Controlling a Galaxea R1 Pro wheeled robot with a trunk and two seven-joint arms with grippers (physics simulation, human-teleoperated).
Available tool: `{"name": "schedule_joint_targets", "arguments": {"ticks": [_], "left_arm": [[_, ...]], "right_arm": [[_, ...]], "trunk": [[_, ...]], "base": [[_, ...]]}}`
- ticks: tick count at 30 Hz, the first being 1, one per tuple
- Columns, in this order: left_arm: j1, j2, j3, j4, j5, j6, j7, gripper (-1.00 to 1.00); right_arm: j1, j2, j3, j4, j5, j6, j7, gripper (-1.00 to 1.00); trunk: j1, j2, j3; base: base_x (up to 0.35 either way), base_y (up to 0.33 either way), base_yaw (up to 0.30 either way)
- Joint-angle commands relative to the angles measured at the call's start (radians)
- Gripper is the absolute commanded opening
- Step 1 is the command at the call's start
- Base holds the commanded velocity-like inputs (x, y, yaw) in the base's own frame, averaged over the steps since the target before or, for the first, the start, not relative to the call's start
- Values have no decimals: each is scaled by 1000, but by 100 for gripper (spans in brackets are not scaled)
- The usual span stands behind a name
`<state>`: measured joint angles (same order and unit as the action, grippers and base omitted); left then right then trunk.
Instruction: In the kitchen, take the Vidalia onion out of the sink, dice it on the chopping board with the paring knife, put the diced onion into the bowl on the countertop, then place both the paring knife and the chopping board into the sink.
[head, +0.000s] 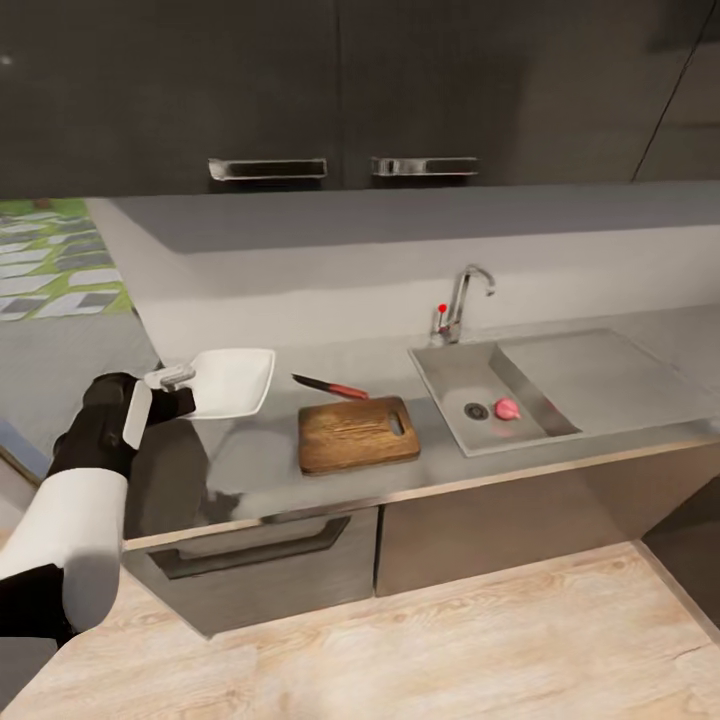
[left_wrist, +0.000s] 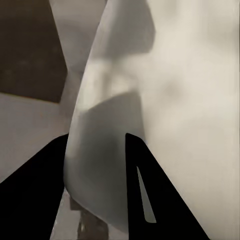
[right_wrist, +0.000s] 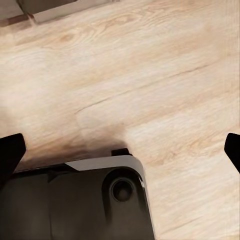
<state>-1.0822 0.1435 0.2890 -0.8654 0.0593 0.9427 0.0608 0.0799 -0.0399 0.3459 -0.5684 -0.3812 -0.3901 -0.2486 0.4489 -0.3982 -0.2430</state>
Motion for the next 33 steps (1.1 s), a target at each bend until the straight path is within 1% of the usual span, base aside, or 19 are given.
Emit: {"name": "schedule_joint_targets", "arguments": {"ticks": [1,6,21,25,29,33], "left_arm": [[-1,0,1,3,9,4,7,-100],[-1,1,1,30,8,4,9,-100],[-1,-1,2,45,10,10,11,-100],[-1,-1,2,58,10,10,11,-100],[-1,0,2,67,10,10,11,-100],[-1,-1,2,68,11,10,10,-100]], "right_arm": [[0,-2,8,-2,-8,-3,-8,100],[0,-2,8,-2,-8,-3,-8,100],[0,-2,8,0,-8,-3,-8,100],[0,-2,8,1,-8,-3,-8,100],[0,-2,8,1,-8,-3,-8,100],[0,-2,8,1,-8,-3,-8,100]], "trunk": [[1,-2,-2],[1,-2,-2],[1,-2,-4],[1,-2,-5],[1,-2,-5],[1,-2,-5]], "base": [[243,172,1],[114,87,131],[3,3,257],[-64,0,88],[-231,0,20],[-87,0,2]]}}
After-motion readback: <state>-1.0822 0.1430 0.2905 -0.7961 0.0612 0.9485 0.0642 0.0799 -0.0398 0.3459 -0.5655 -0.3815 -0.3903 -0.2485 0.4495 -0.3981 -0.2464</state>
